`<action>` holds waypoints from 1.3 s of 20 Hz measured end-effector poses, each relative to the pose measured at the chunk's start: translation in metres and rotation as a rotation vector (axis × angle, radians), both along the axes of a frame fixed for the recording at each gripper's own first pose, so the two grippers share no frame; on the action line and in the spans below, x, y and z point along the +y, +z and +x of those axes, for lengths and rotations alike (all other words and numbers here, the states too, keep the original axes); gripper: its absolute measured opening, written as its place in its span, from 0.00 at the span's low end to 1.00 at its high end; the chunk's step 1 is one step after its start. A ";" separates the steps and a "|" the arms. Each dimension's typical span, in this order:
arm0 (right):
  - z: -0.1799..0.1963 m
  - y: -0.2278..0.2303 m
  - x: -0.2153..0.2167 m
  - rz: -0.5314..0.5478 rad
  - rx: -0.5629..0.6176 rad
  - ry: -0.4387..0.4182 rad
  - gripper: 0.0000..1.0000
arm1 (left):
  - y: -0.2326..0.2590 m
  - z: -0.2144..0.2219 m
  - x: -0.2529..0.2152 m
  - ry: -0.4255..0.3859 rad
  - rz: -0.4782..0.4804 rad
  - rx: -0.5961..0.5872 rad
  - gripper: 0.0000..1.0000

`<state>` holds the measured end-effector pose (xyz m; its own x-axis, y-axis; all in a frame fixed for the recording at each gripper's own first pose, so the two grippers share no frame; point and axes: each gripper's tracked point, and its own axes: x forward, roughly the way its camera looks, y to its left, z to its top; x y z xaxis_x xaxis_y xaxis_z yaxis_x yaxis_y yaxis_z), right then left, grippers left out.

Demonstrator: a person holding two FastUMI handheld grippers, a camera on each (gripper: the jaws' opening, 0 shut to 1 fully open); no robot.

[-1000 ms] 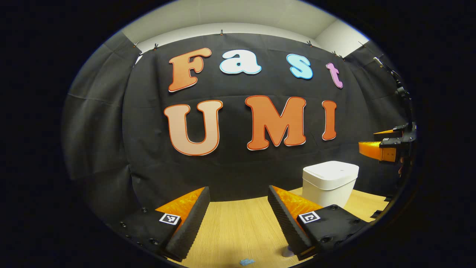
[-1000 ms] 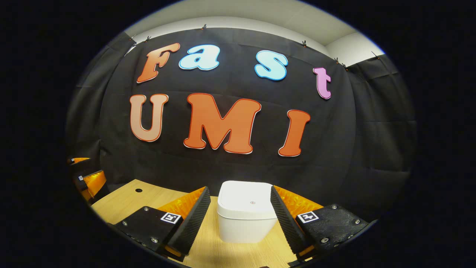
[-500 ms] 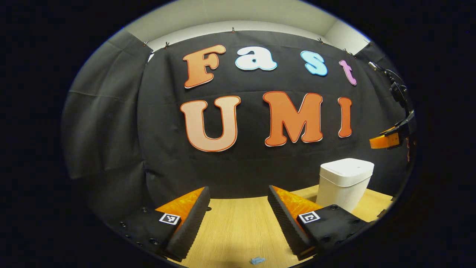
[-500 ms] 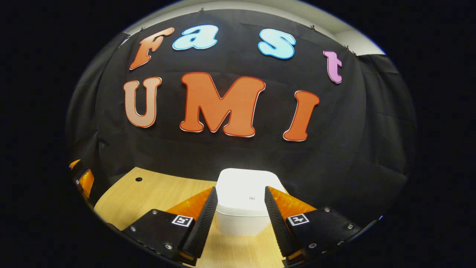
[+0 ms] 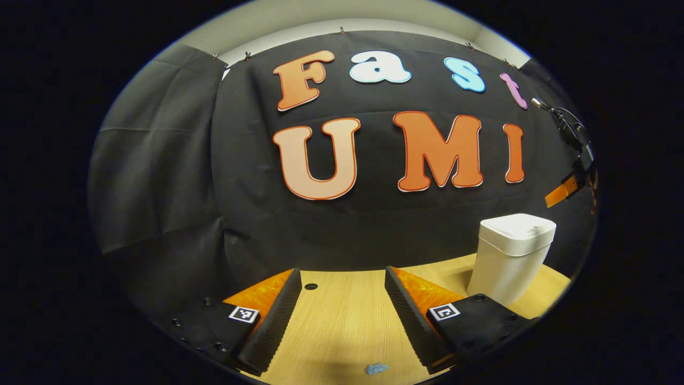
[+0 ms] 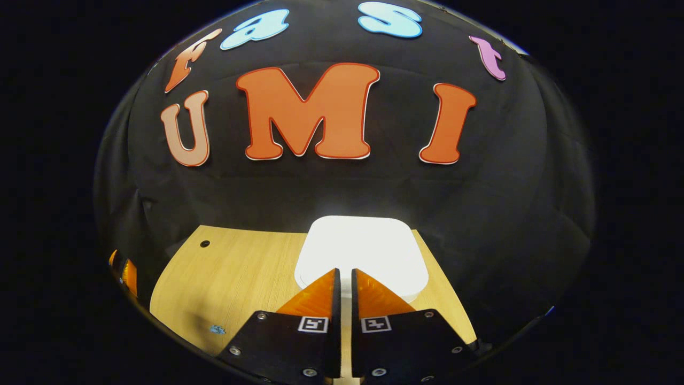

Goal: Press the lid of the desktop garbage bin to open it, pick up the crumpled paper on the desktop and throw it into the bin, then pick up the pop can on the desktop and drop it into the bin, and finally close the garbage bin lid.

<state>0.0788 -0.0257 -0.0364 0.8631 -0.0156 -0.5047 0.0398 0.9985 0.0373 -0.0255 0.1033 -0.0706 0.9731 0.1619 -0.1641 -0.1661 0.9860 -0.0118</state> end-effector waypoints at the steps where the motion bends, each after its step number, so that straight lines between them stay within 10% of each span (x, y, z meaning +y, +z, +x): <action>1: 0.004 -0.002 -0.001 0.005 0.018 0.008 0.06 | -0.005 0.000 0.001 0.011 -0.001 0.012 1.00; 26: 0.048 -0.068 -0.016 0.038 0.231 0.120 0.01 | -0.023 0.007 -0.003 0.107 0.040 0.092 1.00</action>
<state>0.1266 -0.0418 -0.1045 0.7193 0.1029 -0.6871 -0.0671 0.9946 0.0788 -0.0186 0.1008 -0.0940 0.9310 0.2721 -0.2433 -0.2690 0.9620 0.0469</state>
